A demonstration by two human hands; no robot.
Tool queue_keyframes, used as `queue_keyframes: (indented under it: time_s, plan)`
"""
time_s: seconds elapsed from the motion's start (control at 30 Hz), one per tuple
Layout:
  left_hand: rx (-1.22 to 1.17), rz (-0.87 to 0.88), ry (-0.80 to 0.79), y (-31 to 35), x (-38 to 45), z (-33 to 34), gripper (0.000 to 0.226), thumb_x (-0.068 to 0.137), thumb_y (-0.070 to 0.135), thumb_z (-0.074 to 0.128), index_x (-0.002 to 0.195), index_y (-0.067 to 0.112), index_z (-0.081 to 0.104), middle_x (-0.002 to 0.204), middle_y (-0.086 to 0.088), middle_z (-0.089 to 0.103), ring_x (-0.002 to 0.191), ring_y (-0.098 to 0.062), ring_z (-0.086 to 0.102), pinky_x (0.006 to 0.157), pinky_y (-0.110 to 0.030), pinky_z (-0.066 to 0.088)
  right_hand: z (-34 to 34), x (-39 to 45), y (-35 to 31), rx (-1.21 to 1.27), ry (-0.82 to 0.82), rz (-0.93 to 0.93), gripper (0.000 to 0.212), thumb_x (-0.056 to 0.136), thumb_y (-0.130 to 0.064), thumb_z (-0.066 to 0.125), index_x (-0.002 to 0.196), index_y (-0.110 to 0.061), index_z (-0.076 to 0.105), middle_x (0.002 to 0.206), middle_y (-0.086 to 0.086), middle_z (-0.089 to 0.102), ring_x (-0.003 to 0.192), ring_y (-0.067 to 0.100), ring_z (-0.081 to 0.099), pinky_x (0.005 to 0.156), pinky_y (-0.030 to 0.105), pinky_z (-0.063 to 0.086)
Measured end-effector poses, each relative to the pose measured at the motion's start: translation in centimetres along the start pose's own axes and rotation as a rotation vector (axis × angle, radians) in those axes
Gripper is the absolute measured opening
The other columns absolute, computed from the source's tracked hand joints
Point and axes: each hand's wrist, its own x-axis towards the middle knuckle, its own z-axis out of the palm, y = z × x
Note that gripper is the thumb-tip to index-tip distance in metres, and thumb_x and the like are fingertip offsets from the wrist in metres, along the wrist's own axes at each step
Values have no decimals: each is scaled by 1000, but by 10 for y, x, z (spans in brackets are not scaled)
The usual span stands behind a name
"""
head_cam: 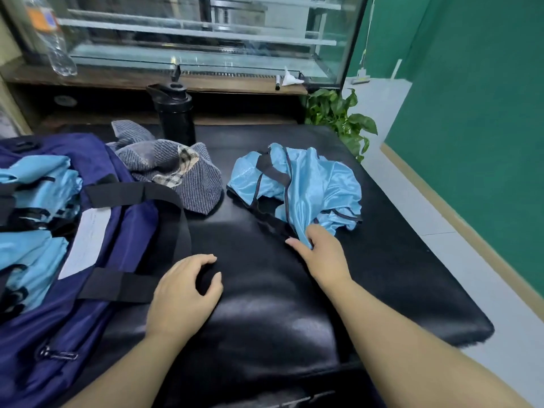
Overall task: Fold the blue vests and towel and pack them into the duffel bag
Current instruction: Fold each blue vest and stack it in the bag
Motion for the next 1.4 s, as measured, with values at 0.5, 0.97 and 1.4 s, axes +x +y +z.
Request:
queue_keyframes:
  time_s: [0.5, 0.97, 1.4]
  plan:
    - [-109, -40, -152, 16, -46, -16, 47, 88, 25, 65, 132, 27, 49, 156, 2, 21, 147, -15, -1, 116, -37, -8, -20, -88, -39, 122, -182, 214, 38, 93, -27, 56, 131, -25, 57, 127, -7, 60, 118, 15, 55, 96, 29, 43]
    - [-707, -198, 48, 112, -64, -86, 16, 90, 20, 62, 80, 9, 68, 68, -6, 66, 63, -12, 54, 63, -31, 44, -69, -127, -156, 600, -238, -124, 46, 89, 6, 43, 119, -20, 66, 106, -19, 61, 96, -11, 55, 93, 9, 39]
    - [-732, -153, 287, 86, -80, -134, 7, 91, 20, 61, 86, 25, 58, 78, 1, 62, 68, -11, 54, 69, -28, 44, -48, -129, -125, 285, -138, 53, 35, 92, -8, 44, 117, -21, 63, 109, -9, 59, 102, 10, 54, 83, 20, 37]
